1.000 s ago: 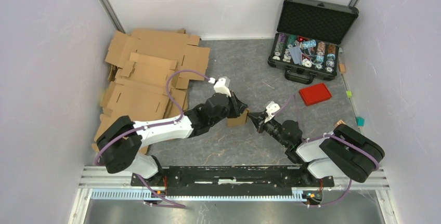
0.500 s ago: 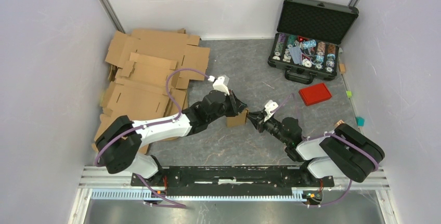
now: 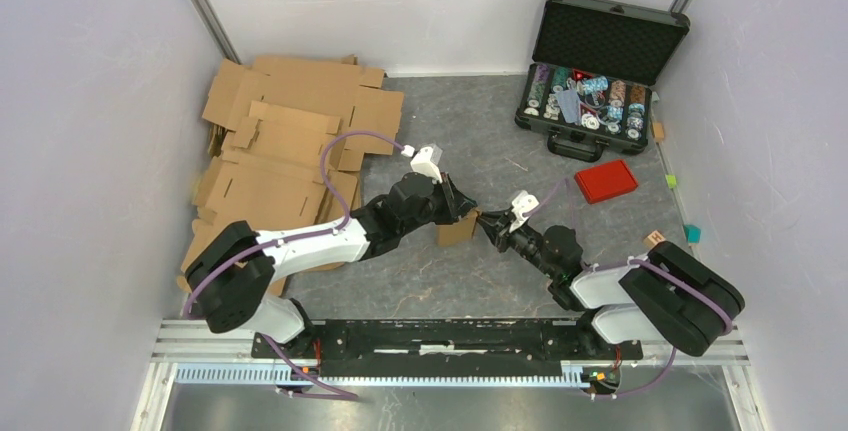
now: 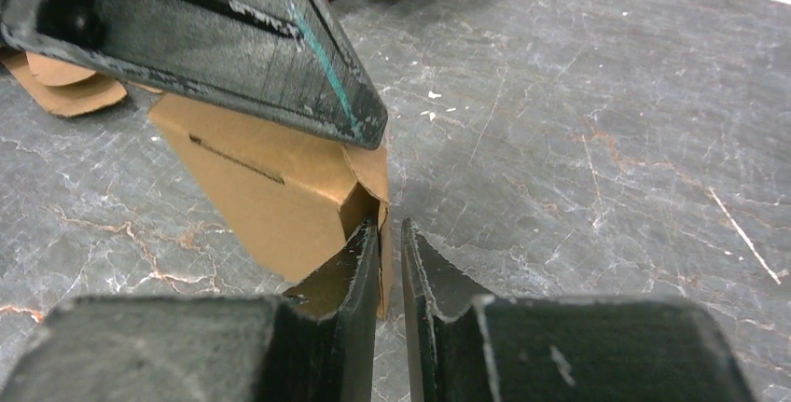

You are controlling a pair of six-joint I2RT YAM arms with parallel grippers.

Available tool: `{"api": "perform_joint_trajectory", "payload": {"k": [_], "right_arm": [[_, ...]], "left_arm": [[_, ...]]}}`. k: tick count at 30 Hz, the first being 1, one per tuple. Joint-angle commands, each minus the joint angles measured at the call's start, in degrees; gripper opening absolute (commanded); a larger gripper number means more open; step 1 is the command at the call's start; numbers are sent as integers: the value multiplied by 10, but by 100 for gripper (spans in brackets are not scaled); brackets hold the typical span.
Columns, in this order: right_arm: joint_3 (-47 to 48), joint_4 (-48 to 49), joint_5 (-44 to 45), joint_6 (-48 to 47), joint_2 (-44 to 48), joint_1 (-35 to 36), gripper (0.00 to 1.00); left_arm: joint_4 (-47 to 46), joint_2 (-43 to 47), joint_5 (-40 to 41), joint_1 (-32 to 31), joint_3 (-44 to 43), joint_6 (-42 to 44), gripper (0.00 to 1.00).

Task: Fold the paper box
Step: Close the paper box at the center of the board.

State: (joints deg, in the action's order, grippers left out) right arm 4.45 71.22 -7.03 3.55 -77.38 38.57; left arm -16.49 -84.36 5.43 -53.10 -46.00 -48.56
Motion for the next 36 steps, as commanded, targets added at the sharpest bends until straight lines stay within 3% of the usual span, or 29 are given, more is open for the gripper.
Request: {"api": "perform_joint_trajectory", "payload": {"k": [1,9,13,18,22,23,26,31,36], "right_arm": [[4,35,26,-11,25,-2,19],[7,26,-5,2,20,-17,11],[9,32,-35,6,16,-19,2],[16,31,-58,7,12,-19,0],[25,6,-59,3,16,-19,0],[27,0,-60,2,18,-19,0],[36,-19,-65,0,22,-18,0],[49,-47,-78,2,26,-18,0],[60,-73,-87,4,24,-18,0]], "left_arm": [[70,-15,-3,1,7,39,23],[73,-12,-3,1,13,41,24],[76,-2,-4,1,14,49,32],[108,21,-22,7,-6,85,55],[201,54,-40,21,-49,159,93],[221,68,-31,26,-54,178,97],[233,115,-42,54,-41,245,99],[192,159,-169,78,4,414,98],[178,142,-249,78,-1,469,95]]}}
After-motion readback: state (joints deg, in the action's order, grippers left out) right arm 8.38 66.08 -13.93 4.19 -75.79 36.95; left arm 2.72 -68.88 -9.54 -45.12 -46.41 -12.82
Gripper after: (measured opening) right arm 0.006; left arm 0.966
